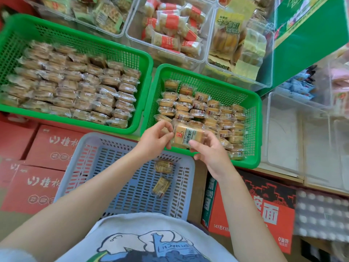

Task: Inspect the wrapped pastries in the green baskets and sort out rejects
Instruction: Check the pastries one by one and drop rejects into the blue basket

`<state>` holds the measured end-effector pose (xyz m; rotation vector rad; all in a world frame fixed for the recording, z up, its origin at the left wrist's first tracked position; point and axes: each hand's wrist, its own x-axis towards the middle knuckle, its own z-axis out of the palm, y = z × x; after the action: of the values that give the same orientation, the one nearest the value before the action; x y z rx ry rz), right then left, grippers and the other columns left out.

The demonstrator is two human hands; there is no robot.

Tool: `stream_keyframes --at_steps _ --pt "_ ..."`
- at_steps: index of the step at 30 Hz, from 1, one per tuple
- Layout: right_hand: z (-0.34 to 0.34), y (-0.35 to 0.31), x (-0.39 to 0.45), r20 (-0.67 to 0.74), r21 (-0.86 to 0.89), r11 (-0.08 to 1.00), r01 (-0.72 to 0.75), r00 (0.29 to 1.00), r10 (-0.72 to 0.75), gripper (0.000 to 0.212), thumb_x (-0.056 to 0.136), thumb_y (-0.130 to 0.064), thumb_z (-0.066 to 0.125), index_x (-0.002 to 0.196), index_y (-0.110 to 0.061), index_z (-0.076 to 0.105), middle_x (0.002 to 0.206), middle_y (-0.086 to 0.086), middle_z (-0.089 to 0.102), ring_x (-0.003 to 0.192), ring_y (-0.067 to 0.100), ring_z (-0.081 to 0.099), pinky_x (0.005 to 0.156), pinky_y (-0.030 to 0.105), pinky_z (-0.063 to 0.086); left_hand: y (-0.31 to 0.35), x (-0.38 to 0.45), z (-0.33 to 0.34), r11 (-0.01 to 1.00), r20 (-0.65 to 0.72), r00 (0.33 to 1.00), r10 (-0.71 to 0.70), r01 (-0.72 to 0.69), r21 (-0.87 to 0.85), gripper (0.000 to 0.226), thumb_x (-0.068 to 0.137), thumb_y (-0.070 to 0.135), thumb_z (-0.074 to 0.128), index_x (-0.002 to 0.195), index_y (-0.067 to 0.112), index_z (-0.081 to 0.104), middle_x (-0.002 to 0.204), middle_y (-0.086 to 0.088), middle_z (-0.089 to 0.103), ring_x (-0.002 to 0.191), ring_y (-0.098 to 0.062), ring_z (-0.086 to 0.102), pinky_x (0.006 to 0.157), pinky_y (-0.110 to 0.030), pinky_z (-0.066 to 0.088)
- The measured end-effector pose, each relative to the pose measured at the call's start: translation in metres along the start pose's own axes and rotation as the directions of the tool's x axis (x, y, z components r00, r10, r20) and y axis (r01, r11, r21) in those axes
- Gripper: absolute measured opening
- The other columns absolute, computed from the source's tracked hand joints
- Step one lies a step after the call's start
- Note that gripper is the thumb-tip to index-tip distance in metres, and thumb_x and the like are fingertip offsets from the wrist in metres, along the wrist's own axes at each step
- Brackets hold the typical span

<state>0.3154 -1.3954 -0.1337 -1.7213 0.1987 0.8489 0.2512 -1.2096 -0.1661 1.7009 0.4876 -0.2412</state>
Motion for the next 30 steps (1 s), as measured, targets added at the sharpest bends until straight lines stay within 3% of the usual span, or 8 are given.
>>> stream_keyframes --at_steps 2,4,6,9,12,21,25,30 --pt "-0.003 -0.003 0.01 -0.115 -0.12 0.991 0.063 0.99 -0.077 0.025 0.089 -0.013 0.074 0.108 -0.021 0.059 0.099 0.002 0.061 0.081 0.017 0.063 0.065 0.031 0.051 -0.009 0.014 -0.003 0.93 -0.019 0.995 0.102 -0.089 0.355 0.016 0.104 0.023 0.05 0.118 0.022 0.058 0.09 -0.002 0.071 0.07 -0.012 0.058 0.061 -0.033 0.046" --pt "-0.007 -0.004 0.023 -0.233 -0.256 0.961 0.108 0.958 -0.17 0.024 0.087 -0.019 0.076 0.104 -0.025 0.06 0.099 -0.002 0.064 0.086 0.016 0.062 0.073 0.034 0.053 -0.025 0.025 -0.005 0.697 0.086 0.967 0.239 -0.232 0.679 0.032 0.104 0.027 0.049 0.134 0.018 0.056 0.125 -0.003 0.066 0.113 -0.021 0.056 0.093 -0.04 0.048" --pt "-0.01 -0.005 0.035 -0.272 -0.33 0.937 0.119 0.938 -0.215 0.027 0.086 -0.022 0.077 0.107 -0.026 0.06 0.099 -0.004 0.066 0.09 0.017 0.063 0.076 0.033 0.053 -0.039 0.027 -0.005 0.528 0.209 0.943 0.26 -0.321 0.787 0.038 0.105 0.032 0.041 0.135 0.017 0.059 0.14 -0.002 0.058 0.132 -0.024 0.047 0.11 -0.042 0.035" --pt "-0.007 -0.003 0.048 -0.17 -0.525 0.834 0.167 0.94 -0.296 0.03 0.086 -0.018 0.077 0.11 -0.024 0.06 0.103 -0.005 0.063 0.093 0.016 0.06 0.08 0.028 0.051 -0.052 0.026 -0.004 0.45 0.234 0.937 0.258 -0.331 0.83 0.055 0.102 0.039 0.023 0.124 0.017 0.068 0.134 -0.003 0.063 0.127 -0.025 0.054 0.109 -0.044 0.034" --pt "-0.002 0.005 0.055 0.005 -0.771 0.579 0.267 0.911 -0.413 0.033 0.087 -0.007 0.072 0.117 -0.017 0.063 0.111 -0.002 0.06 0.101 0.015 0.056 0.091 0.035 0.05 -0.057 0.029 0.0 0.386 0.216 0.939 0.266 -0.31 0.869 0.054 0.101 0.039 0.024 0.121 0.016 0.069 0.128 -0.002 0.065 0.121 -0.025 0.056 0.105 -0.041 0.032" --pt "0.016 0.028 0.067 0.208 -0.896 0.258 0.362 0.854 -0.476 0.019 0.093 0.0 0.056 0.109 -0.007 0.062 0.104 0.008 0.06 0.099 0.028 0.054 0.079 0.039 0.047 -0.058 0.03 0.004 0.399 0.146 0.911 0.385 -0.307 0.864 0.045 0.101 0.036 0.034 0.123 0.009 0.063 0.12 -0.005 0.068 0.115 -0.026 0.059 0.1 -0.039 0.033" --pt "0.016 0.035 0.074 0.176 -0.903 0.274 0.331 0.866 -0.468 0.021 0.096 -0.005 0.056 0.113 -0.004 0.068 0.103 0.009 0.062 0.099 0.029 0.056 0.08 0.04 0.05 -0.06 0.031 0.007 0.368 0.179 0.934 0.309 -0.291 0.883 0.06 0.103 0.052 0.022 0.148 0.02 0.046 0.13 -0.003 0.063 0.125 -0.024 0.053 0.103 -0.041 0.032" --pt "0.024 0.019 0.086 -0.069 -0.832 0.525 0.178 0.906 -0.417 0.019 0.101 -0.019 0.052 0.114 -0.008 0.06 0.107 0.003 0.057 0.084 0.018 0.054 0.069 0.029 0.04 -0.05 0.036 0.01 0.305 0.238 0.963 0.13 -0.267 0.914 0.074 0.096 0.067 0.0 0.155 0.036 0.033 0.151 -0.007 0.043 0.141 -0.026 0.034 0.113 -0.048 0.021"
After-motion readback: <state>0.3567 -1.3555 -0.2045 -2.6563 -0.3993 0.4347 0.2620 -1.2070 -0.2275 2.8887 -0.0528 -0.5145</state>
